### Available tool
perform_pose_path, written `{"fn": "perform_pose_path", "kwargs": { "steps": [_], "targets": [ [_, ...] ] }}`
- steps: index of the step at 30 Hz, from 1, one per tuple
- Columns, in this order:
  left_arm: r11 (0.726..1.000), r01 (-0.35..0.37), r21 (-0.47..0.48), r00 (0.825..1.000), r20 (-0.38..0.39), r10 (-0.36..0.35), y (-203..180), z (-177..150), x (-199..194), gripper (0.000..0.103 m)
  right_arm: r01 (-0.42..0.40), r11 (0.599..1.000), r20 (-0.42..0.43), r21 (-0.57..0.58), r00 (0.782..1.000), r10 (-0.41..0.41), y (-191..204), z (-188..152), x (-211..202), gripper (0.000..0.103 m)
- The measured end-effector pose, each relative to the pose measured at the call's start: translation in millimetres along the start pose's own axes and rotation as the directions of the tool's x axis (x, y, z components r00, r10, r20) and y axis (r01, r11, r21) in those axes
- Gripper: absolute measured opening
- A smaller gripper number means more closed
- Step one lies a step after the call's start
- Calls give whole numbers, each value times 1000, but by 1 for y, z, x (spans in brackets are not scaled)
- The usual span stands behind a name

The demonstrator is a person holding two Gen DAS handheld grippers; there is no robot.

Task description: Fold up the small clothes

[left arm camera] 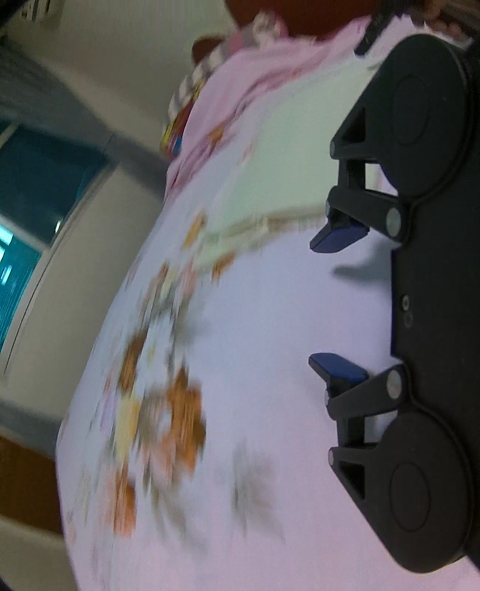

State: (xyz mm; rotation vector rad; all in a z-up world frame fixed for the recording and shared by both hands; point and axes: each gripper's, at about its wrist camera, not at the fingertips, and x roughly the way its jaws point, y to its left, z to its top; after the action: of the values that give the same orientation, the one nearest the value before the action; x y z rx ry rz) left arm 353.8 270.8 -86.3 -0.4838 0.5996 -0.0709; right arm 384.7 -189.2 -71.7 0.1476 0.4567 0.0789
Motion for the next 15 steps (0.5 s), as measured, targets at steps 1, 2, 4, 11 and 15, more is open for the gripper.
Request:
{"fn": "perform_pose_path", "kwargs": {
  "steps": [1,2,4,11,15],
  "targets": [
    [999,32,-6,999,-9,-32,-7,2,11,60,11,1000,1,8,1000,-11,-13,1,-3,16],
    [998,63,-20,998,-18,-64,-12,4,22,60,16,1000,-8,16,1000,-16,-25,3,-5,16],
    [996,80,-45,996,-33,-81,-18,8,41,60,-12,1000,-34,-4,999,12,-31,4,-9,16],
    [1000,9,-19,999,-36,-9,-26,-4,31,60,-234,970,-64,-59,971,230,51,-3,0,16],
    [988,-137,68,991,0,137,-12,-26,-17,60,-204,979,-97,-24,975,201,77,-13,12,16]
  ]
}}
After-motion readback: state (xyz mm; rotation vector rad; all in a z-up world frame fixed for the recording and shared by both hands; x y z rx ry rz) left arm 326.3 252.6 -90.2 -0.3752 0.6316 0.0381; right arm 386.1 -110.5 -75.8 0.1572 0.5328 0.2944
